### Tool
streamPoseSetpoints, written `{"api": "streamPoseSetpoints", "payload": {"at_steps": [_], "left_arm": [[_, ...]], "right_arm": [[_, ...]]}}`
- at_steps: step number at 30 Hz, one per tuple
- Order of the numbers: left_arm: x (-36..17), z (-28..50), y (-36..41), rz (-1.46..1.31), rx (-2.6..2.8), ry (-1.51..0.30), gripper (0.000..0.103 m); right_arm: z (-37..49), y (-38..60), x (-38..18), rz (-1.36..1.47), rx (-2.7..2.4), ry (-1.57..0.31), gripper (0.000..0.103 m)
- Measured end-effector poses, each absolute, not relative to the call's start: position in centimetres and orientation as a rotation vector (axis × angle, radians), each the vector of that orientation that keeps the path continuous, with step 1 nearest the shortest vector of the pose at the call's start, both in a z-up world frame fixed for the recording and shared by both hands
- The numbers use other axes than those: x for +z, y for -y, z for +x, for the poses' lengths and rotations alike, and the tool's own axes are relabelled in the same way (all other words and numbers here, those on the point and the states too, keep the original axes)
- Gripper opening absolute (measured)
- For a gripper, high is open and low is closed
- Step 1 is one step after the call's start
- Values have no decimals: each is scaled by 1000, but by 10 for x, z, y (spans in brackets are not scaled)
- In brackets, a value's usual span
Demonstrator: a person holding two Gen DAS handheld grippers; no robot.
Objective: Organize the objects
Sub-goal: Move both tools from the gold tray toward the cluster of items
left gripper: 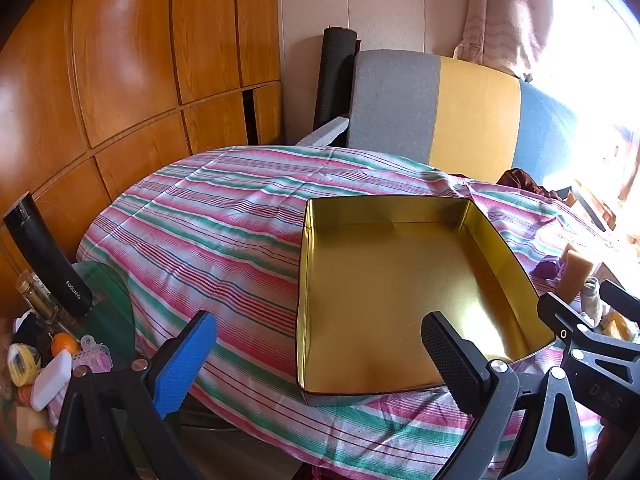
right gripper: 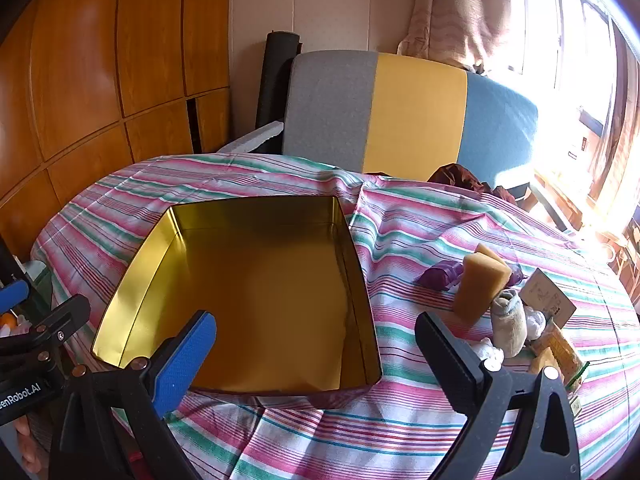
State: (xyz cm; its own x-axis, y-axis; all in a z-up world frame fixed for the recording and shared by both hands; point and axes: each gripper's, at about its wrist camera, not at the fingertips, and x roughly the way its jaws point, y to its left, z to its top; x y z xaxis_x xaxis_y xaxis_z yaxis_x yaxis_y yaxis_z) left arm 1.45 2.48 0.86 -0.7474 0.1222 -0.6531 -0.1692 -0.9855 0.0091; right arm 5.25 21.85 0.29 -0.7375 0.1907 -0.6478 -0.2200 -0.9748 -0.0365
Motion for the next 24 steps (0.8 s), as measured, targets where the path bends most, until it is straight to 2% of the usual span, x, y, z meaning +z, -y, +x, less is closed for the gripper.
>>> {"api": "streamPoseSetpoints", "payload": {"at_steps": [14, 20, 24], "left_arm": [[2, 15, -38, -1057, 2730, -146, 103], [3, 17, -41, -1027, 2609, -46, 103], [1, 18, -55, -1035, 2571, -97, 103]], "right_arm": [[54, -240, -3, -1023, 2711, -121, 102], [61, -275, -3, -1016, 2678, -234, 102], [71, -313, -4, -1012, 2614, -314, 102]]}}
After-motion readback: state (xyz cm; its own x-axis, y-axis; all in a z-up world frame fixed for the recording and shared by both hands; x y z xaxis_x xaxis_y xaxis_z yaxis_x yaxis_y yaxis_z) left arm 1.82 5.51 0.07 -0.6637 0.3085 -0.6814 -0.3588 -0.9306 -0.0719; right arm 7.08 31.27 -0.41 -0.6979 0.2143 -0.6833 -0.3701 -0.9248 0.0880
